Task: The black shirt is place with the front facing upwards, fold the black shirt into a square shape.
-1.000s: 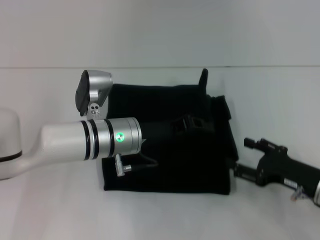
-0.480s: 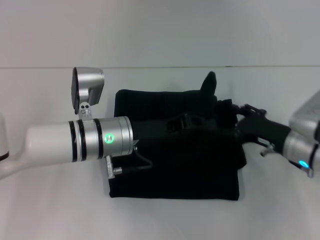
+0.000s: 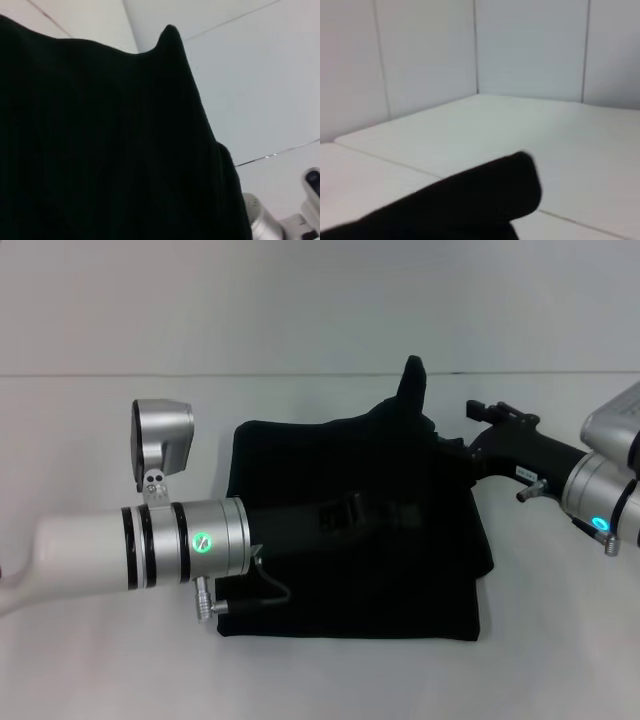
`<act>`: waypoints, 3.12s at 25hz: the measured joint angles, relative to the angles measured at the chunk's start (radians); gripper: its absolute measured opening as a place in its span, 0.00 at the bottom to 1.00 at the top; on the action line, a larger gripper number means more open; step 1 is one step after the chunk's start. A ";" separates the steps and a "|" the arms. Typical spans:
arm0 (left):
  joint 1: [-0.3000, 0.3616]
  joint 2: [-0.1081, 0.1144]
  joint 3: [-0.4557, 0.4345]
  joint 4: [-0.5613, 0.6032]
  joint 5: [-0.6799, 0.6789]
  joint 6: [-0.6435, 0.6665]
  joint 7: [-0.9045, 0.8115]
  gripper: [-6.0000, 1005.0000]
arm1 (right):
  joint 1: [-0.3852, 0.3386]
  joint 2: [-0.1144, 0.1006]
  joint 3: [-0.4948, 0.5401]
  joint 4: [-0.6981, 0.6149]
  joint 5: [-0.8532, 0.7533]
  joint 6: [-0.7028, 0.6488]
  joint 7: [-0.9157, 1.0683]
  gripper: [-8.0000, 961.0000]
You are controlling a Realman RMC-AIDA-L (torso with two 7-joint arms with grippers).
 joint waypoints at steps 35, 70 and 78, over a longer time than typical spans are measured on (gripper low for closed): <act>0.096 0.011 0.036 0.072 -0.107 0.161 0.189 0.68 | -0.267 -0.009 0.084 -0.068 0.123 -0.320 -0.021 0.89; 0.205 0.058 -0.022 0.182 -0.112 0.040 0.291 0.93 | -0.310 -0.010 0.185 0.029 -0.108 -0.348 0.018 0.89; 0.205 0.063 -0.022 0.186 -0.112 0.041 0.292 0.93 | -0.233 -0.046 0.169 -0.126 -0.184 -0.338 0.683 0.89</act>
